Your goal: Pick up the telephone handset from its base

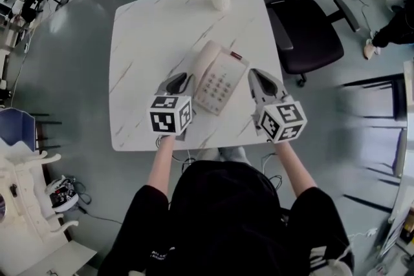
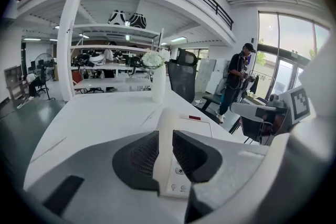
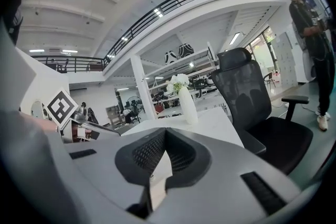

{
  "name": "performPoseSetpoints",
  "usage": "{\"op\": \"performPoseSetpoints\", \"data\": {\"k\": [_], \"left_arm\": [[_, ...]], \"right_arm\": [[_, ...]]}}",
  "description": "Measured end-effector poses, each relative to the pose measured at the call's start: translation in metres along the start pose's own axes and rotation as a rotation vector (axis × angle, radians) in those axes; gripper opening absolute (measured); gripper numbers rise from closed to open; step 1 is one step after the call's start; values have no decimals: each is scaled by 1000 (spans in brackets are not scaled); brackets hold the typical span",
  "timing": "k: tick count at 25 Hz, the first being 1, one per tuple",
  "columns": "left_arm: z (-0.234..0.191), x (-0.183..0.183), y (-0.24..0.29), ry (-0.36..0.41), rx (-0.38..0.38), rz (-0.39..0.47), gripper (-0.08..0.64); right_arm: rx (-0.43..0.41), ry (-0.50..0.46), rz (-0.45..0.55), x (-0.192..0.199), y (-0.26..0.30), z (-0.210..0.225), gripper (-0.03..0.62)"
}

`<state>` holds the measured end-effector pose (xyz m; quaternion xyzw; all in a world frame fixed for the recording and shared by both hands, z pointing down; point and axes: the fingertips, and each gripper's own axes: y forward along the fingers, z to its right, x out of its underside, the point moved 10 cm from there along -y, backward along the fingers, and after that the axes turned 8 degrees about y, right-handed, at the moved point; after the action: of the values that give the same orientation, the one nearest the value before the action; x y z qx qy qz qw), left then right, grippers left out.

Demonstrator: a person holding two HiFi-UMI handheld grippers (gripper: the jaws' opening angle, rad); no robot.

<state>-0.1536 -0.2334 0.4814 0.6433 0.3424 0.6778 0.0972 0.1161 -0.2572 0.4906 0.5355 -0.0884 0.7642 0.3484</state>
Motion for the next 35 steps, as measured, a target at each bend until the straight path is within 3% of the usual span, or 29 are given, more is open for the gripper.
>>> {"op": "performPoseSetpoints", "data": {"k": [7, 14, 23, 27, 35], "left_arm": [[-7, -6, 34, 76, 43, -63, 184], [-14, -5, 63, 135, 123, -161, 253], [-15, 5, 84, 158, 192, -256, 252], [-13, 5, 87, 179, 199, -294, 213], [-14, 4, 86, 158, 203, -289, 210]], "right_arm": [[62, 36, 1, 5, 6, 6, -8], [108, 65, -8, 12, 8, 10, -8], [142, 92, -12, 19, 11, 9, -8], [156, 96, -3, 19, 10, 9, -8], [179, 88, -5, 19, 9, 8, -8]]}}
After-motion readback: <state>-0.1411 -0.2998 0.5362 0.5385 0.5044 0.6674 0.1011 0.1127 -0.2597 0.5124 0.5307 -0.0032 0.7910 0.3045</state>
